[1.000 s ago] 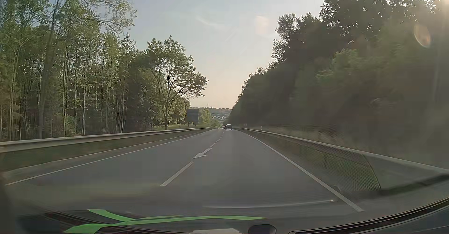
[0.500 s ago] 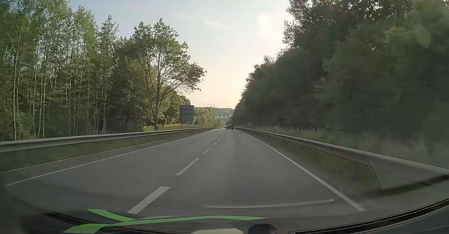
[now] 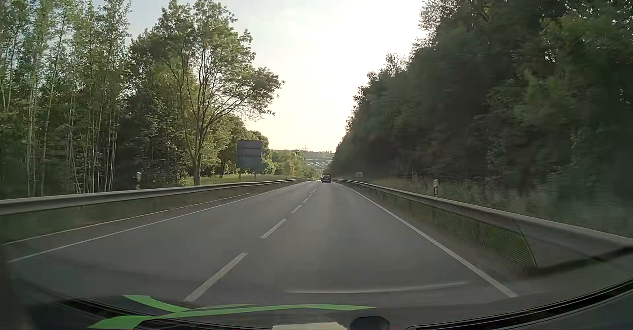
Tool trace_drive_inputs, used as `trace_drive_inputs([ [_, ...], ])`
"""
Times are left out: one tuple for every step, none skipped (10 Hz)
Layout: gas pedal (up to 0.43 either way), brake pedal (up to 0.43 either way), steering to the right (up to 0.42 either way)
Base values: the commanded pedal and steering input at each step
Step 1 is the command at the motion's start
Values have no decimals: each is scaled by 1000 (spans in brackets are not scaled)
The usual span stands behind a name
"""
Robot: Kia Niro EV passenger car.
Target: Follow the waypoints while adhering to traffic rules and regulations
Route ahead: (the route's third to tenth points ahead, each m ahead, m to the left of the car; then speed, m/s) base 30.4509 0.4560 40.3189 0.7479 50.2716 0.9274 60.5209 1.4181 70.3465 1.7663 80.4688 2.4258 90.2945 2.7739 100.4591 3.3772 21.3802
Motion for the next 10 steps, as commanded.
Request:
trace_drive_inputs([
  [228, 0, -6],
  [228, 0, -6],
  [228, 0, -6],
  [228, 0, -5],
  [228, 0, -5],
  [228, 0, -5],
  [240, 0, -4],
  [240, 0, -4],
  [240, 0, -4],
  [228, 0, -4],
])
